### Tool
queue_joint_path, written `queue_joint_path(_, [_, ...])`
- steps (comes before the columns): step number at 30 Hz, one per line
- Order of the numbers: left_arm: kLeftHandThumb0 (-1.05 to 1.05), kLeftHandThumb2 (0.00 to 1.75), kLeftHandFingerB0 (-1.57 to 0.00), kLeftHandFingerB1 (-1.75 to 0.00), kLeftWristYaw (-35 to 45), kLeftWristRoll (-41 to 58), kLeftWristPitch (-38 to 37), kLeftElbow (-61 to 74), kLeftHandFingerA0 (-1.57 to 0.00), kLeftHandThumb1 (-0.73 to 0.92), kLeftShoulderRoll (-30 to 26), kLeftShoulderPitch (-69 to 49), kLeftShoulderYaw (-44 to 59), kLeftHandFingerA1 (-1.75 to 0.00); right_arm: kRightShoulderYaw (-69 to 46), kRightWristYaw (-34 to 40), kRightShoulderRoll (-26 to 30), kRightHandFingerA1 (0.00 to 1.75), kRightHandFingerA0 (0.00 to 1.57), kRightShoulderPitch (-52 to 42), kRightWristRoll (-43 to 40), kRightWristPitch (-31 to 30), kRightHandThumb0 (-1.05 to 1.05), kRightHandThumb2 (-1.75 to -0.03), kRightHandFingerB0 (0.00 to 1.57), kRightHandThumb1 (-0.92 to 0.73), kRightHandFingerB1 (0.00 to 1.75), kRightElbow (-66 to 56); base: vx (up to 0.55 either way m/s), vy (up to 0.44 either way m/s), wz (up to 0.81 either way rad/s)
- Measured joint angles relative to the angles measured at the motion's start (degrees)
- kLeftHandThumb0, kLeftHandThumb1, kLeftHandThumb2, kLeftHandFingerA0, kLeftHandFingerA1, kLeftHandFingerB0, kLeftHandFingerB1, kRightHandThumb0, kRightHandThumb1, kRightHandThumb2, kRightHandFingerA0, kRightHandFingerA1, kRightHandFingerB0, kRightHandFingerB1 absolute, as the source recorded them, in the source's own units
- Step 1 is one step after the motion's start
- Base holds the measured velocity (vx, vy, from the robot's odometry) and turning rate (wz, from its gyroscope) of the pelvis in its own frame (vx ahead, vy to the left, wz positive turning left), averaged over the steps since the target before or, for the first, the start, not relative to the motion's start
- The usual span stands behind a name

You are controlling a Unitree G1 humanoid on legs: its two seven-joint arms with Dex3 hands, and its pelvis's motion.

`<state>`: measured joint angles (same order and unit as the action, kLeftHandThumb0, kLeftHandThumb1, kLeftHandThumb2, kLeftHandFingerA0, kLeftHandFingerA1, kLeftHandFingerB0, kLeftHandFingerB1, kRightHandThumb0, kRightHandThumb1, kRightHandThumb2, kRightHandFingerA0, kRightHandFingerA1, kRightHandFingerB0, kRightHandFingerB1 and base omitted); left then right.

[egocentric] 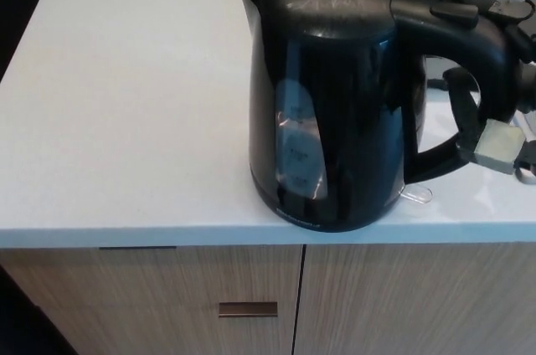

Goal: Pick up a kettle using the right hand on left side of the counter and then walk right towards the kettl base and turn on the kettle

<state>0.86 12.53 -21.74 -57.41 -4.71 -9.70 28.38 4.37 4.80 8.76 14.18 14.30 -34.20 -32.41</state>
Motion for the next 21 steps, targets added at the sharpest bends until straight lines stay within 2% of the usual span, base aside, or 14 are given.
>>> queue_joint_path(7, [0.12,0.96,-0.90,-0.81,0.89,-0.02,-0.74,-1.07,-0.95,0.63,-0.15,-0.43,-0.20,-0.82,1.22,0.10,3.82,0.56,0.61,0.04,2.21,4.19,-0.04,-0.98,0.58,-0.62,0.50,2.93,0.00,0.000,0.00])
queue_joint_path(8, [0.12,1.00,-0.90,-0.83,1.02,-0.01,-0.75,-1.26,-0.94,0.62,-0.16,-0.53,-0.20,-0.85,1.22,0.07,4.01,0.56,0.57,0.04,2.26,4.51,-0.09,-0.87,0.49,-0.69,0.47,3.14,0.00,0.000,0.00])
queue_joint_path(9, [0.10,0.99,-0.90,-0.83,1.21,-0.01,-0.75,-1.38,-0.94,0.63,-0.16,-0.64,-0.20,-0.84,1.22,-0.15,4.38,0.59,0.66,0.05,2.29,4.69,-0.13,-0.82,0.48,-0.72,0.46,3.43,0.00,0.000,0.00])
queue_joint_path(10, [0.10,0.99,-0.90,-0.83,1.35,0.00,-0.76,-1.38,-0.94,0.63,-0.16,-0.68,-0.20,-0.84,1.25,-0.40,4.79,0.59,0.66,0.10,2.29,4.70,-0.13,-0.82,0.48,-0.72,0.46,3.57,0.00,0.000,0.00])
queue_joint_path(11, [0.11,0.97,-0.90,-0.81,1.60,0.00,-0.84,-1.38,-0.94,0.62,-0.17,-0.76,-0.21,-0.83,1.32,-0.90,5.44,0.81,0.88,0.23,2.32,4.61,-0.13,-0.75,0.53,-0.74,0.50,3.71,0.00,0.000,0.00])
queue_joint_path(12, [0.11,0.99,-0.91,-0.83,1.68,0.00,-0.89,-1.39,-0.97,0.60,-0.17,-0.79,-0.21,-0.84,1.36,-1.07,5.63,0.73,0.88,0.27,2.33,4.57,-0.17,-0.76,0.66,-0.75,0.57,3.73,0.00,0.000,0.00])
queue_joint_path(14, [0.13,1.06,-0.90,-0.87,2.20,0.01,-1.39,-1.46,-0.97,0.56,-0.17,-0.86,-0.27,-0.89,1.70,-1.89,6.83,0.77,0.90,0.50,2.51,4.50,-0.19,-0.81,0.68,-0.75,0.58,3.90,0.00,0.000,0.00])
queue_joint_path(15, [0.14,1.07,-0.89,-0.88,2.51,0.03,-1.74,-1.45,-0.96,0.55,-0.17,-0.86,-0.26,-0.90,1.94,-2.26,7.52,0.84,1.01,0.77,2.73,4.50,-0.21,-0.80,0.75,-0.74,0.60,4.11,0.00,0.000,0.00])
queue_joint_path(16, [0.14,1.07,-0.89,-0.88,2.62,0.03,-1.76,-1.43,-0.96,0.55,-0.17,-0.87,-0.26,-0.90,2.04,-2.40,7.75,0.84,1.01,0.91,2.84,4.50,-0.21,-0.80,0.75,-0.74,0.60,4.24,0.00,0.000,0.00])
queue_joint_path(17, [0.16,1.09,-0.90,-0.89,2.79,0.03,-1.77,-1.39,-0.96,0.54,-0.17,-0.88,-0.26,-0.91,2.35,-2.65,8.21,0.87,1.10,1.25,3.18,4.44,-0.21,-0.79,0.76,-0.76,0.61,4.43,0.00,0.000,0.00])
queue_joint_path(18, [0.15,1.09,-0.90,-0.88,3.05,0.03,-1.77,-1.34,-0.96,0.53,-0.17,-0.90,-0.27,-0.91,3.02,-3.01,9.05,0.94,1.12,1.92,3.74,4.15,-0.18,-0.82,0.76,-0.73,0.63,4.57,0.00,0.000,0.00])
queue_joint_path(19, [0.16,1.09,-0.89,-0.88,3.13,0.03,-1.78,-1.33,-0.94,0.53,-0.17,-0.90,-0.27,-0.91,3.28,-3.17,9.33,1.10,1.16,2.16,3.95,4.00,-0.15,-0.88,0.79,-0.70,0.64,4.59,0.00,0.000,0.00])
queue_joint_path(20, [0.16,1.09,-0.89,-0.88,3.25,0.03,-1.78,-1.33,-0.94,0.53,-0.17,-0.91,-0.27,-0.91,3.69,-3.50,9.73,1.10,1.16,2.69,4.35,3.68,-0.15,-0.88,0.79,-0.70,0.64,4.58,0.00,0.000,0.00])
queue_joint_path(21, [0.13,1.09,-0.88,-0.87,3.29,0.03,-1.78,-1.33,-0.94,0.56,-0.17,-0.92,-0.27,-0.89,3.80,-3.62,9.82,1.23,1.26,2.90,4.46,3.56,-0.09,-1.11,0.81,-0.54,0.81,4.55,0.00,0.000,0.00])
